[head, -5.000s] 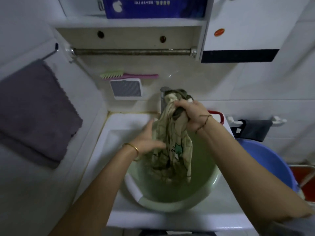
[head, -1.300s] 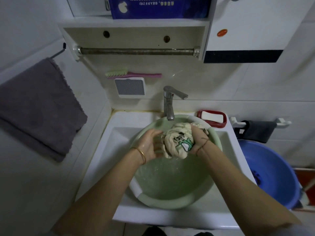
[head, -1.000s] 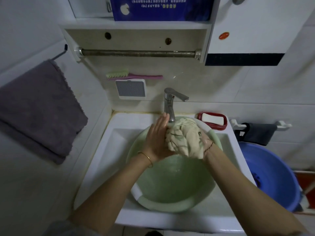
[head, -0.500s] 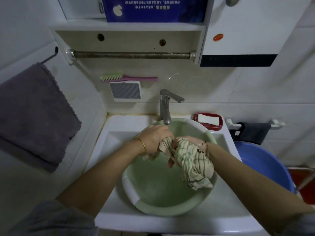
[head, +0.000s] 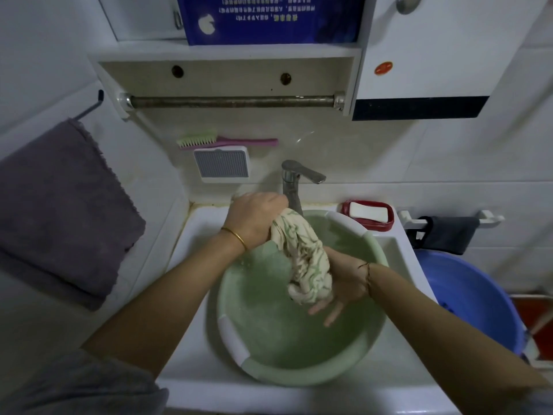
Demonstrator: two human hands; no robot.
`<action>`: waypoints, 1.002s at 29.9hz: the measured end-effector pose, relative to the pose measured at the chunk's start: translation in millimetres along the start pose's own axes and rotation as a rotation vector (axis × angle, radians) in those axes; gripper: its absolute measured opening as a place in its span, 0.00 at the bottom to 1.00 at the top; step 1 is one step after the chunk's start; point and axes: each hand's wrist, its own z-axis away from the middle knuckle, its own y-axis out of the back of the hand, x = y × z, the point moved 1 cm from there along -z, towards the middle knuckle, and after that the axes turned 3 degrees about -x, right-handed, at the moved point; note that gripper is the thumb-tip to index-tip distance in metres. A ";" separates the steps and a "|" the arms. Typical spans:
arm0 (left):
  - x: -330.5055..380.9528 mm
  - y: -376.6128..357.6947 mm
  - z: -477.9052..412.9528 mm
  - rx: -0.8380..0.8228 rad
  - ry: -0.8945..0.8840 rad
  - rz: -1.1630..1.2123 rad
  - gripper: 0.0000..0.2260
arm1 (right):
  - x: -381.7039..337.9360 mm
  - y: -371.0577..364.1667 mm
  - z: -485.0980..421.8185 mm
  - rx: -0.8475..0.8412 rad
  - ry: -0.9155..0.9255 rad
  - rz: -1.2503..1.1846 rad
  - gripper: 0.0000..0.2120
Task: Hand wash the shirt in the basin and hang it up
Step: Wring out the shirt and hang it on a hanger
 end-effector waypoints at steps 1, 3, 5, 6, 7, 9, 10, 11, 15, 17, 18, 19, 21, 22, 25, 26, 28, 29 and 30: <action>0.0 1.9 -0.7 0.045 -0.042 -0.066 0.06 | -1.6 -3.2 0.1 -0.024 -0.029 -0.008 0.47; 2.5 2.3 -0.3 0.107 -0.103 -0.143 0.09 | -4.7 -12.4 0.0 -0.107 -0.021 -0.056 0.44; 5.7 2.6 2.0 0.162 -0.118 -0.204 0.10 | -5.8 -21.0 -3.4 -0.148 0.034 -0.165 0.41; 5.9 3.0 3.5 0.186 -0.111 -0.230 0.10 | -5.8 -23.1 -6.4 -0.145 0.072 -0.254 0.38; 6.5 4.1 5.1 0.195 -0.099 -0.253 0.11 | -5.9 -23.3 -9.6 -0.128 0.115 -0.364 0.35; 5.6 2.3 9.6 0.169 -0.062 -0.294 0.14 | -7.0 -22.1 -13.8 -0.076 0.215 -0.556 0.28; 6.3 1.7 13.5 0.123 -0.038 -0.308 0.17 | -9.5 -21.0 -14.5 -0.043 0.261 -0.629 0.26; 8.1 0.4 17.8 0.047 0.001 -0.311 0.21 | -12.9 -20.2 -13.3 0.002 0.303 -0.693 0.25; 22.5 -16.2 37.3 -0.408 0.237 -0.150 0.23 | -29.4 -11.3 -8.9 0.263 0.441 -0.852 0.25; 30.1 -25.8 44.4 -0.426 0.303 0.000 0.15 | -39.1 -6.2 -8.5 0.469 0.549 -0.768 0.13; 32.6 -29.3 46.3 -0.426 0.351 0.075 0.13 | -42.3 -3.1 -8.9 0.556 0.582 -0.689 0.08; 34.7 -31.3 46.5 -0.442 0.410 0.174 0.13 | -45.7 -2.6 -7.5 0.615 0.612 -0.616 0.04; 37.6 -32.6 43.6 -0.480 0.508 0.384 0.14 | -51.6 -4.9 -1.7 0.649 0.671 -0.543 0.04; 39.5 -31.0 40.0 -0.498 0.532 0.465 0.14 | -54.6 -6.0 0.3 0.654 0.694 -0.548 0.04; 44.6 -32.9 30.9 -0.566 0.559 0.662 0.07 | -56.5 1.6 -6.4 0.616 0.781 -0.592 0.16; 46.3 -35.4 29.7 -0.588 0.590 0.717 0.04 | -55.3 8.9 -13.4 0.599 0.807 -0.606 0.19; 49.1 -38.6 28.0 -0.603 0.706 0.873 0.02 | -55.5 7.7 -13.4 0.530 0.834 -0.674 0.18; 49.7 -39.5 26.7 -0.605 0.779 0.961 0.04 | -58.3 -6.8 -1.3 0.503 0.836 -0.714 0.14; 50.2 -39.0 25.1 -0.615 0.838 1.033 0.05 | -60.6 -19.3 9.8 0.489 0.842 -0.731 0.07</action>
